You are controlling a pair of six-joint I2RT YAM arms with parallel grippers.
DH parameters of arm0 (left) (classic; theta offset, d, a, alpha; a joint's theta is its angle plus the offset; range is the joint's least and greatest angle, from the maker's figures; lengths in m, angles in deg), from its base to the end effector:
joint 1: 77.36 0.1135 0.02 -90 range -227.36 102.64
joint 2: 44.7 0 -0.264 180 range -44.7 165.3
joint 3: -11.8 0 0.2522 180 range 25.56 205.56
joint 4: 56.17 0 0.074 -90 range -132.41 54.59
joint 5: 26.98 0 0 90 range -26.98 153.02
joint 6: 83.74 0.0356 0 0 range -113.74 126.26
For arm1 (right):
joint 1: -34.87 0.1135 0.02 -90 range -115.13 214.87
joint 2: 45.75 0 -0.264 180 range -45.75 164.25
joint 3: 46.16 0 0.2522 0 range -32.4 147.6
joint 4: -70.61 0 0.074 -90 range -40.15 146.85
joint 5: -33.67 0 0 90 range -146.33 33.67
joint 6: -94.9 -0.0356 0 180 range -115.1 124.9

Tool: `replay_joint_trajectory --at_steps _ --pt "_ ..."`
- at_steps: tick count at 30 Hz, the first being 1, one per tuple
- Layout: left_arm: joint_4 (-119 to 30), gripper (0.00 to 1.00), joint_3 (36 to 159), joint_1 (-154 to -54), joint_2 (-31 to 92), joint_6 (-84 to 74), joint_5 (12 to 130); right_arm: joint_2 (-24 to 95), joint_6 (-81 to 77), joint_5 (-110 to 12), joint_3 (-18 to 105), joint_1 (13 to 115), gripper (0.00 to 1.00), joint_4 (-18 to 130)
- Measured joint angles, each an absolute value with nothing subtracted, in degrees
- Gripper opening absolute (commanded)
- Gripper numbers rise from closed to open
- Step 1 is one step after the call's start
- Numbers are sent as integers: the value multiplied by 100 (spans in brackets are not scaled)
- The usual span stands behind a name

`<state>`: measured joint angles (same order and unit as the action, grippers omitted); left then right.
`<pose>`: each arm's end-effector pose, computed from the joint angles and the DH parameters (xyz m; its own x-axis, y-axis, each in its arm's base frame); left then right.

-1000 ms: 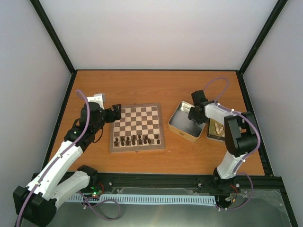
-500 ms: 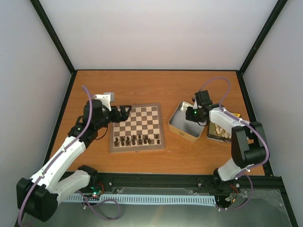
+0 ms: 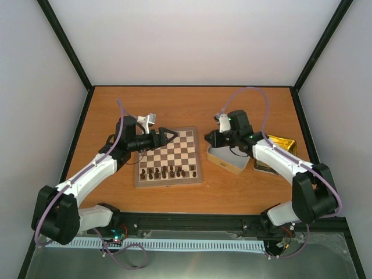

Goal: Set up the chess pieces on the board
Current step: Place the chess piece on the chessboard.

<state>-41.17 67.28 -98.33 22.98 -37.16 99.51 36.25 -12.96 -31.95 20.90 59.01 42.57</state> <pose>0.2329 -0.1119 0.2575 -0.8472 -0.2671 -0.4592 0.2743 0.5202 -0.8088 0.2721 0.1381 0.2374 -0.7909 -0.0483 -0.6100 -0.4260 0.7591 0.4922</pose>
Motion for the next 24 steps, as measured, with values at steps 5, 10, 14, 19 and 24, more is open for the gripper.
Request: replay_joint_trajectory --at_steps 5,10,14,19,24 --pt "-4655 87 6728 -9833 2578 -4468 10537 3747 -1183 -2972 2311 6616 8 4383" --pt "-4801 73 6728 -9833 2749 -4859 10696 4186 -1100 -2823 2783 7140 8 4523" --pt "-4801 62 6717 -9833 2871 -5049 10609 4479 -1069 -2756 3034 7354 8 4561" --pt "-4847 52 6634 -9833 2882 -5217 10430 4595 -1054 -2686 3163 7531 8 4585" --pt "-4926 43 6544 -9833 2902 -5342 10305 4606 -1056 -2631 3176 7584 8 4637"
